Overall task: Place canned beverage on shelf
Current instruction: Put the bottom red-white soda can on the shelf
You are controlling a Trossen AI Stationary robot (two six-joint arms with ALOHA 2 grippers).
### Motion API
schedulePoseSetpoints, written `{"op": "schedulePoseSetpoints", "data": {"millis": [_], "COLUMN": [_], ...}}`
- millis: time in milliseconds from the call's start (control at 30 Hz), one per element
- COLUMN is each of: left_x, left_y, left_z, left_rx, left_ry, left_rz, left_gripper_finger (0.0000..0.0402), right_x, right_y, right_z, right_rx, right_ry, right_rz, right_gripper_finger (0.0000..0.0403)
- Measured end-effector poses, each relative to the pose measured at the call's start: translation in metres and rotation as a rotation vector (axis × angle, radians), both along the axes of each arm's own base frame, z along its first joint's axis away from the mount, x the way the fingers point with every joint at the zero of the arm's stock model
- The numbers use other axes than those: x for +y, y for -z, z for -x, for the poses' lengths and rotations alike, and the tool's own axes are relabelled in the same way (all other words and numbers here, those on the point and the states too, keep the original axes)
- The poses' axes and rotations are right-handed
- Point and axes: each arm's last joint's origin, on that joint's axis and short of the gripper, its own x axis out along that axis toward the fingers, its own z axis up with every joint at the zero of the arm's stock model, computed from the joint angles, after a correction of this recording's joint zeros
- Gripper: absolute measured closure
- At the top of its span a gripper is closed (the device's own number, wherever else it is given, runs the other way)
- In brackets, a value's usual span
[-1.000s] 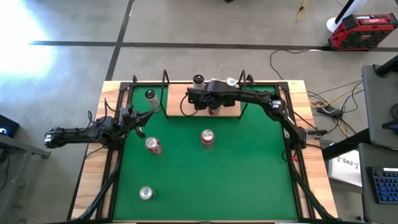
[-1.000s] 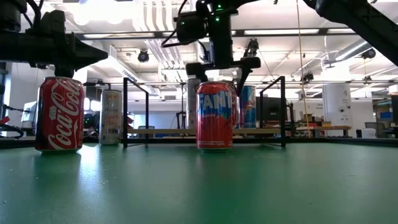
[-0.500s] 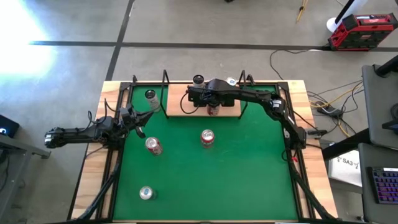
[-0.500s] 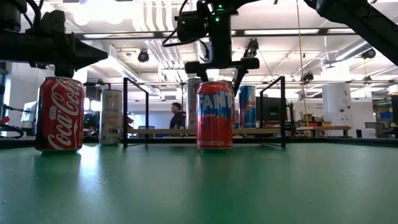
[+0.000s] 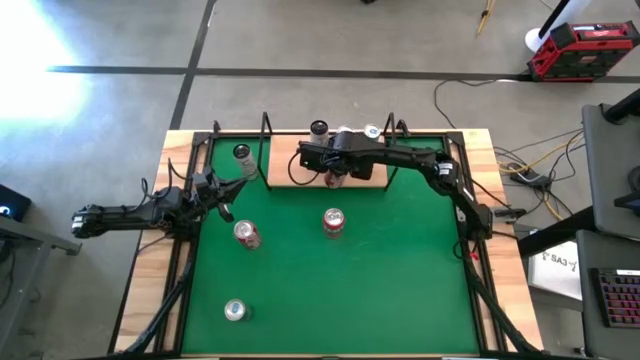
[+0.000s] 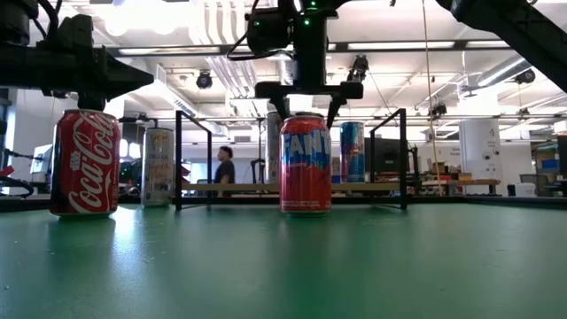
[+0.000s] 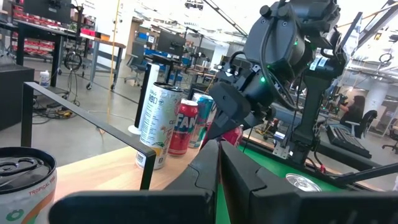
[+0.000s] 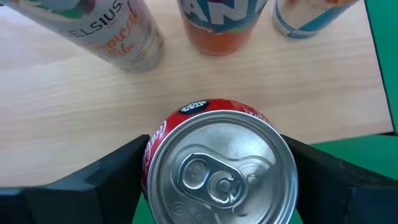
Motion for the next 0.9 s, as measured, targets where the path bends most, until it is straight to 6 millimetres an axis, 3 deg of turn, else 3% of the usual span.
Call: {"op": "schedulePoseSetpoints", "data": {"millis": [700, 900], "left_x": [0.0000, 0.0000], "left_y": [0.0000, -0.0001], "left_z": [0.0000, 0.0000], "left_rx": [0.000, 0.000], "left_ry": [0.000, 0.000], "left_rz": [0.000, 0.000], "left_gripper_finger": [0.0402, 0.0402], "right_x": [-0.0032, -0.0031], "right_y": [0.0083, 0.0099], "right_z": [-0.0016, -0.0020], "right_rx": [0.136, 0.147], "right_ry": [-0.151, -0.176], "right_rz": [0.098, 0.087], "right_gripper_finger": [0.0075, 0.0037]}}
